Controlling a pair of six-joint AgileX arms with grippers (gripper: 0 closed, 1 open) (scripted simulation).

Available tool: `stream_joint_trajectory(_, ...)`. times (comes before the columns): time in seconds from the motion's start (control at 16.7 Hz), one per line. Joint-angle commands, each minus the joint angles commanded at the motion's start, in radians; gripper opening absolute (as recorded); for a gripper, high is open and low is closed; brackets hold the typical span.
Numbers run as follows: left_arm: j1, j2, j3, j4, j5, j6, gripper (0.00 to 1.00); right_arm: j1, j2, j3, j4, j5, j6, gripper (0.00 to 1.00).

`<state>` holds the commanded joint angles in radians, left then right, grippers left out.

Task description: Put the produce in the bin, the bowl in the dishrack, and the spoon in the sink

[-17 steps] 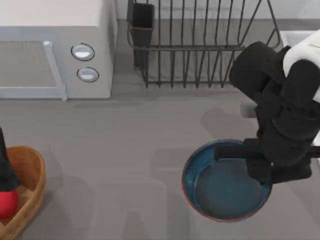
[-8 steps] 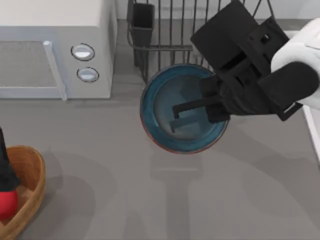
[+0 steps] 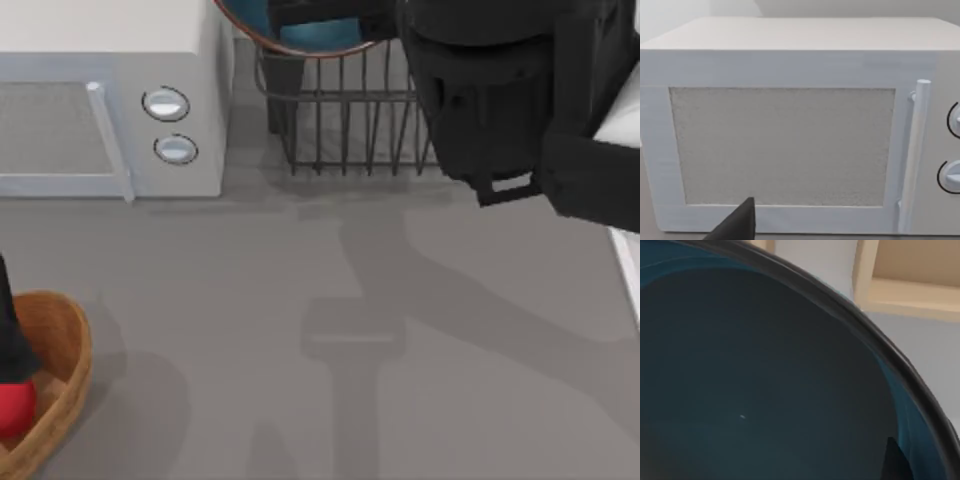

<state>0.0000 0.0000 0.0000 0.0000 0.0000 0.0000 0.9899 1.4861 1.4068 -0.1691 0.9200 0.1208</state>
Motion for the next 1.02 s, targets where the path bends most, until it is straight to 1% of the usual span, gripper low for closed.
stream_joint_trajectory(0.12, 0.000, 0.000, 0.000, 0.000, 0.000, 0.000, 1.00, 0.029, -0.025, 0.018, 0.090, 0.086, -0.054, 0.00)
stream_joint_trajectory(0.24, 0.000, 0.000, 0.000, 0.000, 0.000, 0.000, 1.00, 0.045, -0.042, 0.029, 0.138, 0.134, -0.084, 0.00)
stream_joint_trajectory(0.48, 0.000, 0.000, 0.000, 0.000, 0.000, 0.000, 1.00, 0.048, -0.045, 0.031, 0.146, 0.141, -0.089, 0.00)
stream_joint_trajectory(0.72, 0.000, 0.000, 0.000, 0.000, 0.000, 0.000, 1.00, 0.021, -0.006, 0.028, 0.181, 0.120, -0.088, 0.00)
stream_joint_trajectory(0.84, 0.000, 0.000, 0.000, 0.000, 0.000, 0.000, 1.00, -0.020, 0.066, 0.023, 0.257, 0.081, -0.089, 0.00)
stream_joint_trajectory(1.02, 0.000, 0.000, 0.000, 0.000, 0.000, 0.000, 1.00, -0.112, 0.222, 0.002, 0.436, -0.009, -0.094, 0.00)
